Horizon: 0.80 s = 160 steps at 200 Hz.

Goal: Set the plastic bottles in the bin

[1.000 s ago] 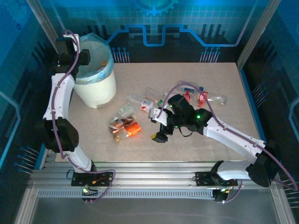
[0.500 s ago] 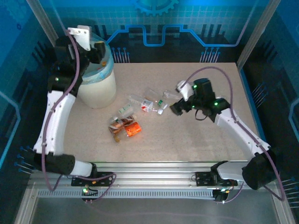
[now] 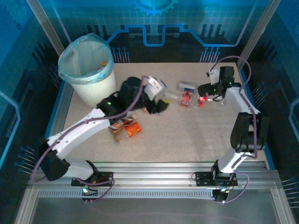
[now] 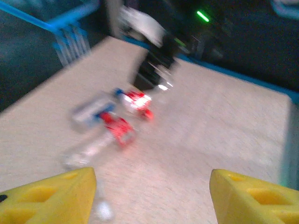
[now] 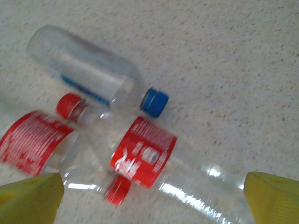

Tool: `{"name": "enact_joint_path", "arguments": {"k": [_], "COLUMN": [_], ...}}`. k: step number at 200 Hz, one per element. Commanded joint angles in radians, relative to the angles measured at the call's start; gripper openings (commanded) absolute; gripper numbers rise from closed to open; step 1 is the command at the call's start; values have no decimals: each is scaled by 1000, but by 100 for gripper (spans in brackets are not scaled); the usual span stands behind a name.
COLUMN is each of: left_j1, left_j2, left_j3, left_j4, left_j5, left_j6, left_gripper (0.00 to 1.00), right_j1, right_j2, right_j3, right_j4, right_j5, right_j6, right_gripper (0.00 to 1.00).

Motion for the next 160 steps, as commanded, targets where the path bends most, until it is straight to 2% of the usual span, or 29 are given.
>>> {"name": "enact_joint_path", "arguments": {"k": [1,19,45,76,123,160], "left_j1": [-89,-141,-167,-166,-167,-167], "left_j2": [34,53,63,50,29,39], "left_j3": [-26,-56,-84,-86,-125,-128], "left_j4": [-33,-25,2,-4,7,5], "left_j5": [118,121,132,117,75,64], "left_j6": [69,67,14,-7,36,41], "left_gripper": [68,69,70,70,73,76], "right_j1": [-42,-69,-90,-100,-101,-86], "right_j2": [73,102,114,137,146,120], "right_j3": [101,113,74,24,-32,-70], "right_j4": [-69,-109,-123,-99,-101,-120], "right_j5": [-51,-112,-133,-149,-146,-104], "right_j6": [45,48,41,56,46,25], "right_gripper": [100,100,100,100,100,100]}}
